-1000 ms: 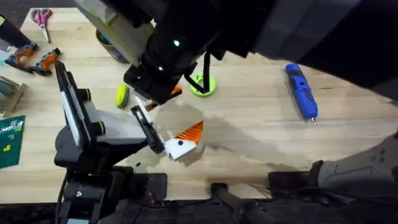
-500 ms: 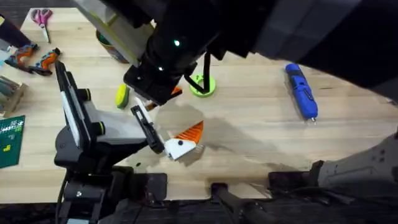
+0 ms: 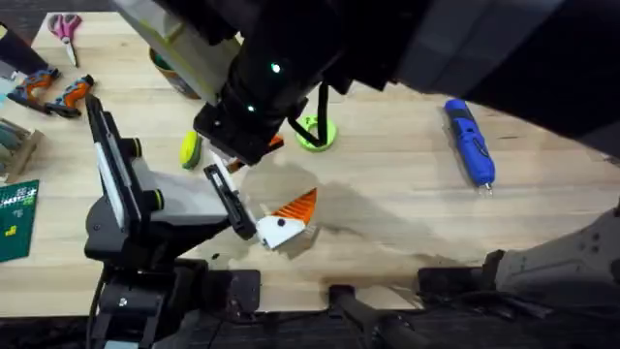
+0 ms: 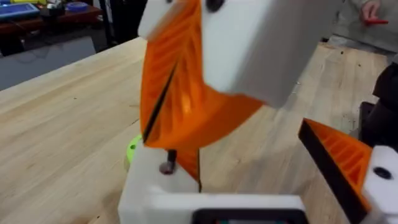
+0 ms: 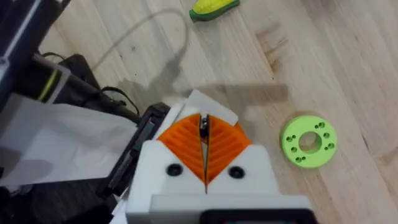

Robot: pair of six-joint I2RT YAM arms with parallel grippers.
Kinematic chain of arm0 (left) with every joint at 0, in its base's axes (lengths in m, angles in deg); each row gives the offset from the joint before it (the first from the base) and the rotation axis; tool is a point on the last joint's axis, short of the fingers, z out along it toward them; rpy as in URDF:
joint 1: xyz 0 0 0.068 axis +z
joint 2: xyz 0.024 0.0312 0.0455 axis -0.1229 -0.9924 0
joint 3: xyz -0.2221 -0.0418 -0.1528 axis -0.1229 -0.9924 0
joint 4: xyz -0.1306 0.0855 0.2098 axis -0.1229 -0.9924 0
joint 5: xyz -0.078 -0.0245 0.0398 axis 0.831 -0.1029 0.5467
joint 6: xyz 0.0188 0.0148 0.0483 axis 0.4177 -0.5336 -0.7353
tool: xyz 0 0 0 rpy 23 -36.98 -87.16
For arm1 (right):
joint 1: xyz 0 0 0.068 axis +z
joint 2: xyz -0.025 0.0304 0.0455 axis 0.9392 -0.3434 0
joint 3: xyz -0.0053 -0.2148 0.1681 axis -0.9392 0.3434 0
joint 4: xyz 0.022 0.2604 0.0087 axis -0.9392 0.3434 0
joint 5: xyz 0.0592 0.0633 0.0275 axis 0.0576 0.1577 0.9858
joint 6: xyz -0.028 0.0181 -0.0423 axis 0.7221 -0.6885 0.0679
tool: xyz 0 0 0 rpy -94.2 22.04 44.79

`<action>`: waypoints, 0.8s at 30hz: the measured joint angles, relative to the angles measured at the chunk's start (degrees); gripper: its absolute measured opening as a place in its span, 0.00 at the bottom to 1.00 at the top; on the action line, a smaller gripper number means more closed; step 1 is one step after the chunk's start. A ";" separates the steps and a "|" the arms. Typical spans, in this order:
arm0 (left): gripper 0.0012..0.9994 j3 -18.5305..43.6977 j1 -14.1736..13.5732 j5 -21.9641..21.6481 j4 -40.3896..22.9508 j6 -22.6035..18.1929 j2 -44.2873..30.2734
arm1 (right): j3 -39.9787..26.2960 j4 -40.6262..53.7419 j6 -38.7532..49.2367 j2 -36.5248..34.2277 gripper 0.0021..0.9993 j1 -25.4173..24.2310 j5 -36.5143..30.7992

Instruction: Pick up the gripper from the table and insert it into the empty holder that is missing its gripper. Then pick up a screw, insert it into the mounting hole, and use the screwdriver to tighten it. Finally, clean up the table by picking up the vegetable and placing it into the bucket.

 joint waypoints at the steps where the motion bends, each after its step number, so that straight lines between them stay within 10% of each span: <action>1: 0.99 0.00 0.00 0.00 0.00 0.00 -0.02 | 0.00 0.04 0.00 0.02 0.00 0.00 0.00; 24: 0.99 0.00 0.00 0.11 -0.02 0.02 -0.02 | -0.15 -1.12 0.00 -0.85 0.00 0.00 0.00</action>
